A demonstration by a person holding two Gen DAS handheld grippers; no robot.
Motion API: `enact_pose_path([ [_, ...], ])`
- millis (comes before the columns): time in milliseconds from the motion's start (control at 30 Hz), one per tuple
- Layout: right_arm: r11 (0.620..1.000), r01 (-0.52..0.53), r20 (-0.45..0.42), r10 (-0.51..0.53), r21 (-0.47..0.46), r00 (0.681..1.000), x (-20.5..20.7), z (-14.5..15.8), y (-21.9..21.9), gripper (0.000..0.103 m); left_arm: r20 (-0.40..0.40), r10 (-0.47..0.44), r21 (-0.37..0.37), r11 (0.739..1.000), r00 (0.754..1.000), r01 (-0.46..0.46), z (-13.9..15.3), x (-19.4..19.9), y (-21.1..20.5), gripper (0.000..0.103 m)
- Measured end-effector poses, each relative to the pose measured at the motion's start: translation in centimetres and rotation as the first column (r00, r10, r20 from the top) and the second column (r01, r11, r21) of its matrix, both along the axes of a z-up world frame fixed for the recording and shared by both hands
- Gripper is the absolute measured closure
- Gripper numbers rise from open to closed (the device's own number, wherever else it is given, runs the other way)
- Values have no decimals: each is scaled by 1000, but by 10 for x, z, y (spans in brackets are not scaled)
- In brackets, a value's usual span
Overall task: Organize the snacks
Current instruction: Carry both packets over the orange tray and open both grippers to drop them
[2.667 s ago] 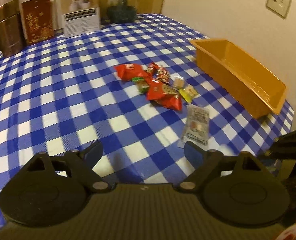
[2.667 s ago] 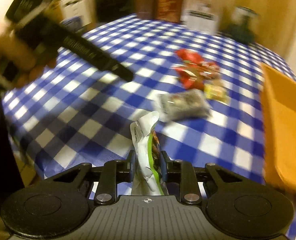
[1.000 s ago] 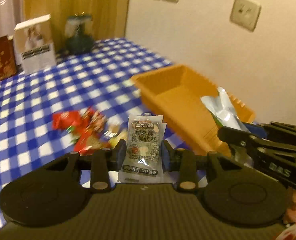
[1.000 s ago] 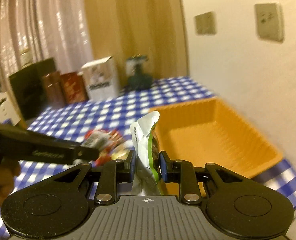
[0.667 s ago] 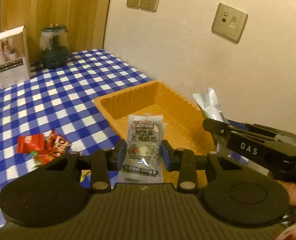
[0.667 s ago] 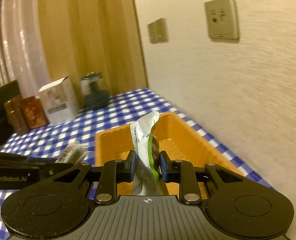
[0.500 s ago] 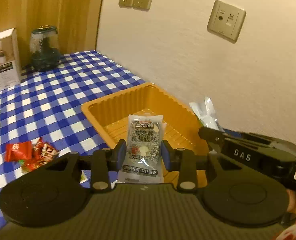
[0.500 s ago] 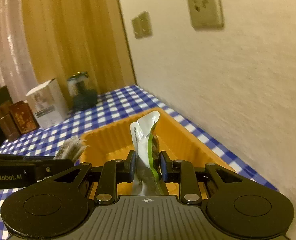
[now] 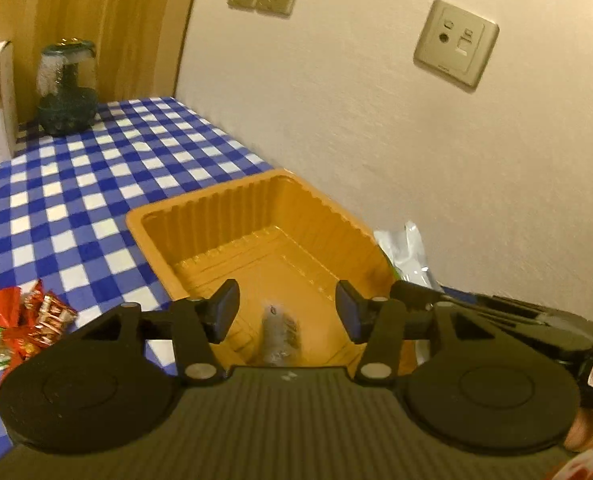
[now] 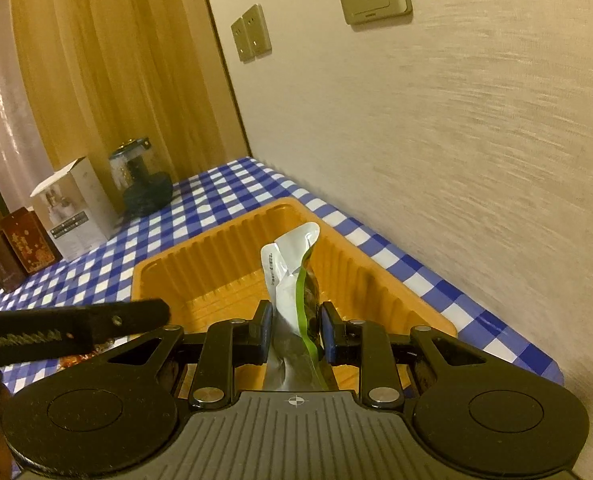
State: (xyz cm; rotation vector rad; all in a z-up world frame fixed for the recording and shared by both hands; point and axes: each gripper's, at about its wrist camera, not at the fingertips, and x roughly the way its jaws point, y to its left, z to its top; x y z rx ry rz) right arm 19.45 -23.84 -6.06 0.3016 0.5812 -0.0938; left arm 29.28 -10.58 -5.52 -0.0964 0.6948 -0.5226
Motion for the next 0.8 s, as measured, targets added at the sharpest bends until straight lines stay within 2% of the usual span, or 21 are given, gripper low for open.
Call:
enact_pose_path([
  [167, 1000, -23, 8, 23, 3, 1000, -1, 0, 4, 77, 9, 41, 1, 999, 999, -41, 3, -6, 20, 54],
  [333, 1000, -26, 4, 26, 16, 1000, 1, 0, 6, 77, 11, 43, 36, 998, 999, -43, 0, -14, 31, 54],
  [633, 999, -38, 21, 37, 33, 999, 4, -2, 11, 77, 0, 55, 47, 997, 998, -55, -6, -19, 43, 54],
  [667, 998, -37, 24, 36, 47, 999, 5, -3, 10, 74, 0, 54, 46, 997, 999, -54, -5, -20, 44, 54],
  [767, 998, -9, 37, 7, 60, 999, 3, -2, 7, 42, 3, 55, 50, 997, 998, -55, -5, -20, 45, 54],
  [800, 998, -4, 47, 1, 63, 999, 2, -1, 7, 41, 3, 56, 51, 997, 998, -56, -5, -20, 45, 54],
])
